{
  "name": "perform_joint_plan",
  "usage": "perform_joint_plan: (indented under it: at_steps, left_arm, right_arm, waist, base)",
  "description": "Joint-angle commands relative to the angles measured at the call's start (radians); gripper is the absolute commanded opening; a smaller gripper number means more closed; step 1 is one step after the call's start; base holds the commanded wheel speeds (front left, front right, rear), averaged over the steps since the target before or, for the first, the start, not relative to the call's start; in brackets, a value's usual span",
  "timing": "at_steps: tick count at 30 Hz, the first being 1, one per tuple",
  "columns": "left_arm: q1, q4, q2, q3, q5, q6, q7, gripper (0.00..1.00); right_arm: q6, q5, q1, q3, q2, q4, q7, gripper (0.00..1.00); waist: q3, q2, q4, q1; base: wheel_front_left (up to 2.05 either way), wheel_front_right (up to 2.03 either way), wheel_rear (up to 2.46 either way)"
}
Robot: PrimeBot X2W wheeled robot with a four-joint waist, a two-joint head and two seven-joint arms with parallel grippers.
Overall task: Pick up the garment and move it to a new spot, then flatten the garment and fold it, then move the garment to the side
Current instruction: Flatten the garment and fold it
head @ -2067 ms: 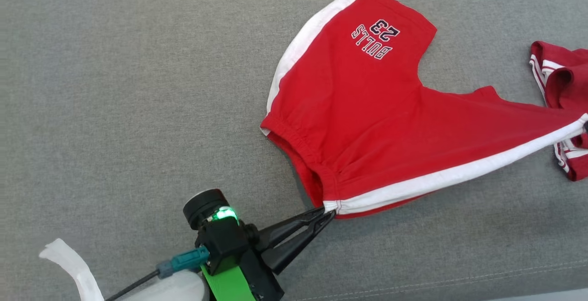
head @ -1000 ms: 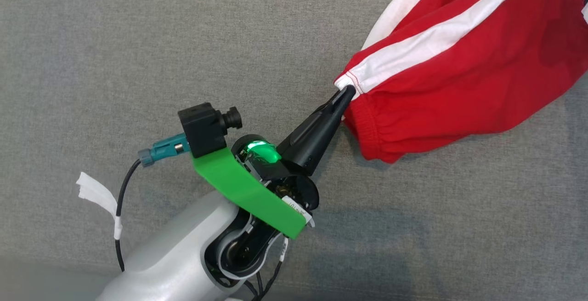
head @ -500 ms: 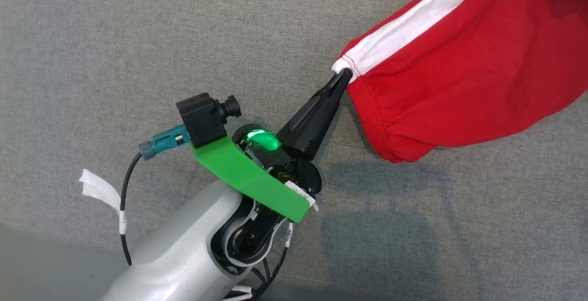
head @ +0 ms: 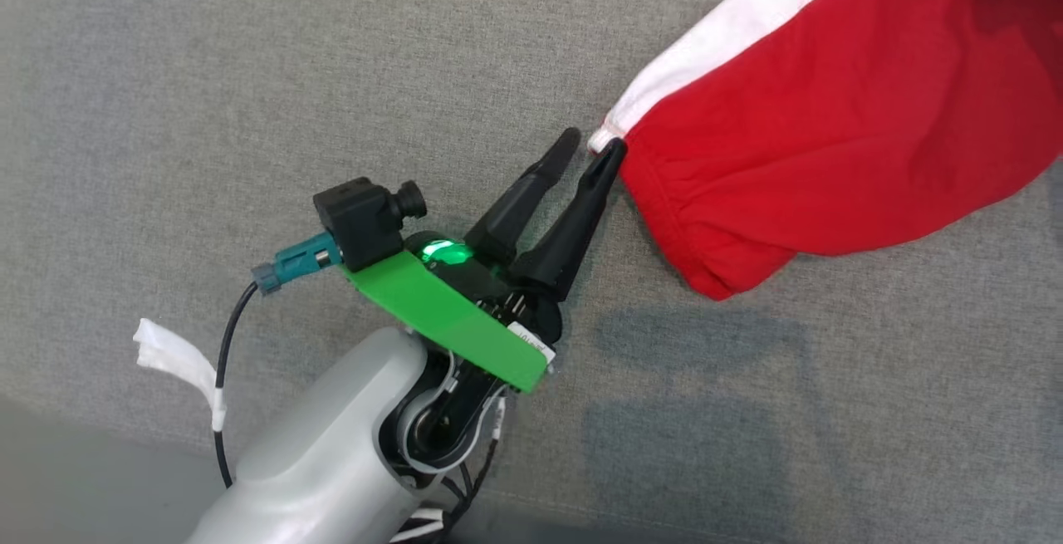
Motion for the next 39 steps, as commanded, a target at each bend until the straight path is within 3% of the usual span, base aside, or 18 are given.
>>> perform_joint_plan:
  at_steps: [1,8,13,16,18,24,39]
  left_arm:
    - [0.027,0.02,0.009,0.018,0.04,-0.003,-0.003,1.0]
    - [0.147,0.115,-0.026,0.195,0.305,-0.003,-0.003,1.0]
    - [0.278,0.103,-0.098,0.367,0.588,-0.003,-0.003,1.0]
    - [0.358,0.068,-0.139,0.428,0.793,0.001,-0.003,1.0]
    - [0.389,0.054,-0.155,0.435,0.853,0.001,-0.003,1.0]
    - [0.424,0.033,-0.17,0.408,0.918,-0.002,-0.003,1.0]
    - [0.369,0.028,-0.171,0.345,0.886,-0.003,-0.003,1.0]
  right_arm:
    - [-0.001,0.025,0.034,-0.006,-0.011,-0.009,-0.031,1.0]
    - [-0.001,0.148,0.204,-0.021,-0.079,-0.084,-0.103,1.0]
    - [0.0,0.243,0.37,-0.048,-0.139,-0.135,-0.122,1.0]
    - [0.0,0.263,0.457,-0.06,-0.17,-0.135,-0.128,1.0]
    - [0.0,0.262,0.477,-0.07,-0.176,-0.121,-0.129,1.0]
    - [0.0,0.228,0.438,-0.078,-0.174,-0.056,-0.072,1.0]
    - [-0.001,0.023,0.195,0.018,-0.148,0.173,0.201,1.0]
  waist:
    - [-0.031,0.0001,-0.005,0.0]
    - [-0.106,0.0001,-0.021,0.0]
    - [-0.156,0.0001,-0.03,0.0]
    - [-0.18,0.0001,-0.027,0.0]
    - [-0.183,0.0001,-0.016,0.0]
    - [-0.161,0.0001,0.029,0.0]
    - [-0.116,0.0001,0.099,0.0]
  base:
    - [0.0,0.0,0.0]
    - [0.0,0.0,0.0]
    - [0.0,0.0,0.0]
    - [0.0,0.0,0.0]
    - [0.0,0.0,0.0]
    - [0.0,0.0,0.0]
    - [0.0,0.0,0.0]
